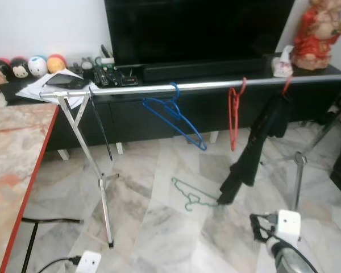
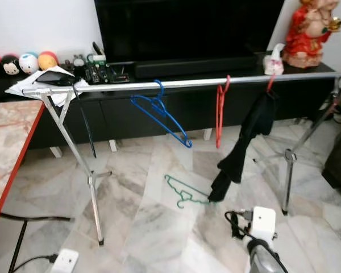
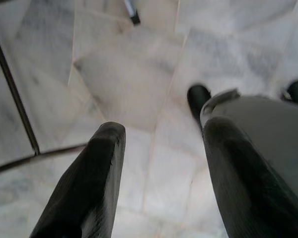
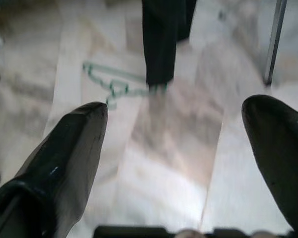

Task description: Hang hanger

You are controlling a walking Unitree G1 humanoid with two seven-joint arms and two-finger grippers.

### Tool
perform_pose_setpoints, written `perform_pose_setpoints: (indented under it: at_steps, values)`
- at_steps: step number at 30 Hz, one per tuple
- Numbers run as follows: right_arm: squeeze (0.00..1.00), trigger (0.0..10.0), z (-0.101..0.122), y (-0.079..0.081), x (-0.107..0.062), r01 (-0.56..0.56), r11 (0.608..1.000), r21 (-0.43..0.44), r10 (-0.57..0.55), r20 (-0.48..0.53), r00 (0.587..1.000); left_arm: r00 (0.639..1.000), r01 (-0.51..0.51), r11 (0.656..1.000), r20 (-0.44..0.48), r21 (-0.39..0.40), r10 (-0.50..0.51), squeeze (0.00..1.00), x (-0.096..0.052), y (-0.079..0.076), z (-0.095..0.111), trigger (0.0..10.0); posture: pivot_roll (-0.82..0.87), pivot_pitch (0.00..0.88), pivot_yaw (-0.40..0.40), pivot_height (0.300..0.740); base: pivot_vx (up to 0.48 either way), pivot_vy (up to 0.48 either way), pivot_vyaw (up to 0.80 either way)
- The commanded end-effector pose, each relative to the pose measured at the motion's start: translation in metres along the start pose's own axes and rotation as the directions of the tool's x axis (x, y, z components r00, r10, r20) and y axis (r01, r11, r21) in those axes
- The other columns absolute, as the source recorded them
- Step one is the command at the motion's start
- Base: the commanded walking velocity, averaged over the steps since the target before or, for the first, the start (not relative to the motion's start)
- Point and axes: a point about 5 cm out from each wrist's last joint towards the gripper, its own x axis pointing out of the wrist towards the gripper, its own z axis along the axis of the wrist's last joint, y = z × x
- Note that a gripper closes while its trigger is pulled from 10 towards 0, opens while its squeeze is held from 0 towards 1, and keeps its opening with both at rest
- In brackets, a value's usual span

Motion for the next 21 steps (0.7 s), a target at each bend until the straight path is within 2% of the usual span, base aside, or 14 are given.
perform_pose_setpoints:
  at_steps: [1, 4, 9, 17, 21]
  values:
    - [0.0, 10.0, -0.02, -0.004, -0.006, 0.004, 1.0, -0.013, -0.005, -0.107, 0.994, 1.0, 0.014, 1.0, -0.026, -0.004, -0.014, 0.0, 0.0, -0.005, -0.006, 10.0, -0.07, 0.037, -0.016, 0.74, -0.337, 0.0, 0.0]
    - [0.0, 10.0, -0.038, -0.007, -0.012, 0.017, 1.0, -0.006, -0.018, -0.201, 0.979, 1.0, 0.014, 1.0, -0.025, -0.005, -0.014, 0.0, 0.0, -0.005, -0.006, 10.0, -0.07, 0.039, -0.017, 0.74, -0.335, 0.0, 0.0]
    - [0.0, 10.0, -0.075, -0.01, -0.031, -0.02, 0.997, -0.074, -0.01, -0.39, 0.921, 1.0, 0.016, 1.0, -0.024, -0.004, -0.016, 0.0, 0.0, -0.006, -0.005, 10.0, -0.06, 0.04, -0.02, 0.74, -0.332, 0.0, 0.0]
    - [0.0, 10.0, -0.074, -0.011, -0.03, 0.006, 0.999, -0.032, -0.018, -0.402, 0.916, 0.999, 0.018, 1.0, -0.026, 0.003, -0.018, 0.0, 0.0, -0.006, -0.005, 10.0, -0.07, 0.051, -0.019, 0.74, -0.318, 0.0, 0.0]
    - [0.0, 10.0, -0.073, -0.01, -0.029, -0.012, 0.999, -0.032, -0.001, -0.397, 0.918, 0.999, 0.02, 1.0, -0.027, 0.006, -0.02, 0.0, 0.0, -0.007, -0.005, 10.0, -0.06, 0.047, -0.019, 0.74, 0.0, 0.0, 0.0]
